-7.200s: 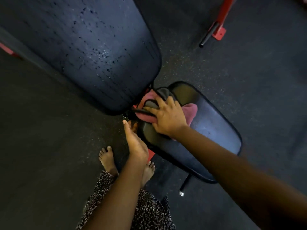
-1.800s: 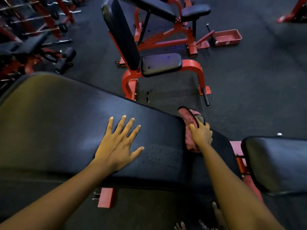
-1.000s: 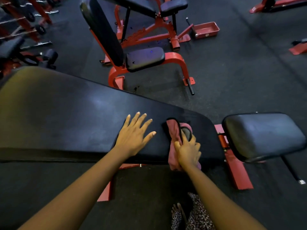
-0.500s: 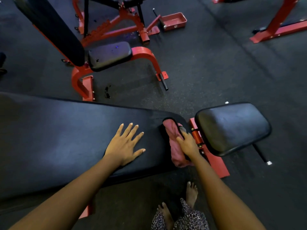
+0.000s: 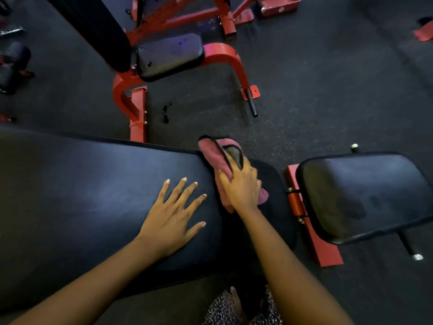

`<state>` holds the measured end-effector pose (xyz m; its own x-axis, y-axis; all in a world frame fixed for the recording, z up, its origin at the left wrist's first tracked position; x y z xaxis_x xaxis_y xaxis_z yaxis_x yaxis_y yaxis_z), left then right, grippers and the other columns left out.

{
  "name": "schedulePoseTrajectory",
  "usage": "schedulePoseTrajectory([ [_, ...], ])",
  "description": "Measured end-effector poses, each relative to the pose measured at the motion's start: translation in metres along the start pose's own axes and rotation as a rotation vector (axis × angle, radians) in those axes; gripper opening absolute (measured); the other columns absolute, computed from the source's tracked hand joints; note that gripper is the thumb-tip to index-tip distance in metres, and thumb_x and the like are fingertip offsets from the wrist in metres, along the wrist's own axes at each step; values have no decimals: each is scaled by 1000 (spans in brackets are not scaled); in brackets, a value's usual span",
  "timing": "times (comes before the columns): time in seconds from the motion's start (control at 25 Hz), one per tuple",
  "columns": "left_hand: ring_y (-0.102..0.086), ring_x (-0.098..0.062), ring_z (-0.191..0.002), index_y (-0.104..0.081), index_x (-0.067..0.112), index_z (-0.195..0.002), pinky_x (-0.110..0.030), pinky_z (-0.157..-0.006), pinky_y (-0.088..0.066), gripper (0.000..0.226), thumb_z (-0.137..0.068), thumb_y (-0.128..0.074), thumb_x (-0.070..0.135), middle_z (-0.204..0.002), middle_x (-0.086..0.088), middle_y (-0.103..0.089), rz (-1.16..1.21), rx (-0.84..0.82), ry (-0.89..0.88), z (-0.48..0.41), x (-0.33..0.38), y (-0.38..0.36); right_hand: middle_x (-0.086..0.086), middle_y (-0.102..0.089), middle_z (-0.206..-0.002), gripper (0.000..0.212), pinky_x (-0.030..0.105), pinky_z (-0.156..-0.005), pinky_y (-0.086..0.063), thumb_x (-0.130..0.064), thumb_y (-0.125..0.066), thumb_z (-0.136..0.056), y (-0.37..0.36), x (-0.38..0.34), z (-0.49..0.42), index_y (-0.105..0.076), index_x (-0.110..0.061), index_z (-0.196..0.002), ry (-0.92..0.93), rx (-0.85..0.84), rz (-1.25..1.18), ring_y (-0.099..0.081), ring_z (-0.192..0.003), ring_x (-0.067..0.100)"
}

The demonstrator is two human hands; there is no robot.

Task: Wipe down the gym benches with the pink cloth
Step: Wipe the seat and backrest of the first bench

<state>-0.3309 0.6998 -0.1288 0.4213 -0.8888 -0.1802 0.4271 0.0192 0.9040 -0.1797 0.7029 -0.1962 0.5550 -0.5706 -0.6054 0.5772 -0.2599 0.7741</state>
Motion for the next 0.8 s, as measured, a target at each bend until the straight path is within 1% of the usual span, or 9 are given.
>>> schedulePoseTrajectory([
  [0.08, -42, -31, -132, -53, 21, -130, -48, -107, -18, 66, -84, -23, 57, -138, -10, -51, 60, 3, 6, -24, 14, 4, 3, -25, -151, 55, 50, -100, -33, -46, -46, -91, -1, 30, -15, -28, -42, -142, -49, 2, -7, -33, -129, 31],
  [0.16, -11, -28, -145, -28, 23, -145, -47, -116, 4, 72, -85, -8, 58, -155, -8, -20, 20, 1, -63, -56, 38, 3, 3, -28, -149, 56, 50, -98, -34, -46, -46, -90, -3, 64, -24, -27, -43, -142, -107, 18, -28, -34, -128, 32],
  [0.2, 5, -25, -146, -13, 24, -149, -45, -114, 15, 71, -87, -4, 58, -158, -5, -4, -15, -3, -95, -70, 50, -3, 4, -29, -148, 56, 51, -98, -35, -46, -46, -90, -3, 84, -29, -26, -43, -143, -148, 18, -37, -35, -128, 32],
  [0.28, 18, -23, -144, 1, 25, -149, -44, -111, 21, 66, -92, -8, 58, -158, -2, 9, -20, -58, -119, -87, 63, -15, 8, -30, -147, 56, 54, -100, -36, -46, -44, -91, -4, 126, -40, -24, -41, -144, -251, -4, -75, -35, -128, 35],
  [0.32, 18, -24, -144, 2, 25, -148, -45, -110, 21, 67, -91, -8, 58, -158, -3, 9, -32, -56, -125, -90, 66, -20, 9, -30, -147, 57, 54, -101, -36, -47, -44, -92, -6, 141, -43, -24, -40, -144, -285, -22, -81, -36, -128, 36],
  [0.4, 7, -27, -145, -4, 24, -148, -49, -113, 18, 69, -89, -5, 60, -158, -5, -1, -93, -36, -122, -94, 69, -27, 11, -30, -146, 57, 54, -101, -37, -47, -43, -92, -13, 168, -48, -23, -40, -144, -310, -54, -74, -37, -127, 38],
  [0.52, -11, -30, -145, -17, 23, -146, -51, -114, 2, 70, -88, -9, 61, -155, -7, -19, -140, -55, -119, -96, 68, -36, 13, -33, -143, 54, 51, -100, -37, -46, -40, -93, -21, 209, -53, -26, -36, -144, -463, -101, -148, -40, -124, 38],
  [0.64, -30, -31, -139, -36, 20, -141, -53, -110, -15, 68, -87, -22, 60, -147, -9, -38, -106, -35, -133, -98, 71, -35, 20, -44, -136, 49, 44, -99, -38, -38, -40, -96, -30, 236, -51, -35, -22, -142, -561, -172, -317, -46, -119, 40],
  [0.8, -29, -30, -139, -37, 21, -141, -52, -110, -14, 68, -88, -20, 60, -147, -9, -38, -119, -10, -129, -98, 70, -37, 20, -53, -123, 44, 45, -95, -43, -32, -49, -92, 11, 226, -18, -47, -20, -134, -549, -8, -446, -52, -111, 39],
])
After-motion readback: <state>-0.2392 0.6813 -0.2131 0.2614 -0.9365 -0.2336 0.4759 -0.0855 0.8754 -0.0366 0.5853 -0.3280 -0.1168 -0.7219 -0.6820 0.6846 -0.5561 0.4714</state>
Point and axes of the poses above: each hand's wrist, its own z-axis away from the middle knuckle, its own y-axis out of the back of the hand, x = y × z, the point moved 10 cm from there along -z, towards the middle knuckle
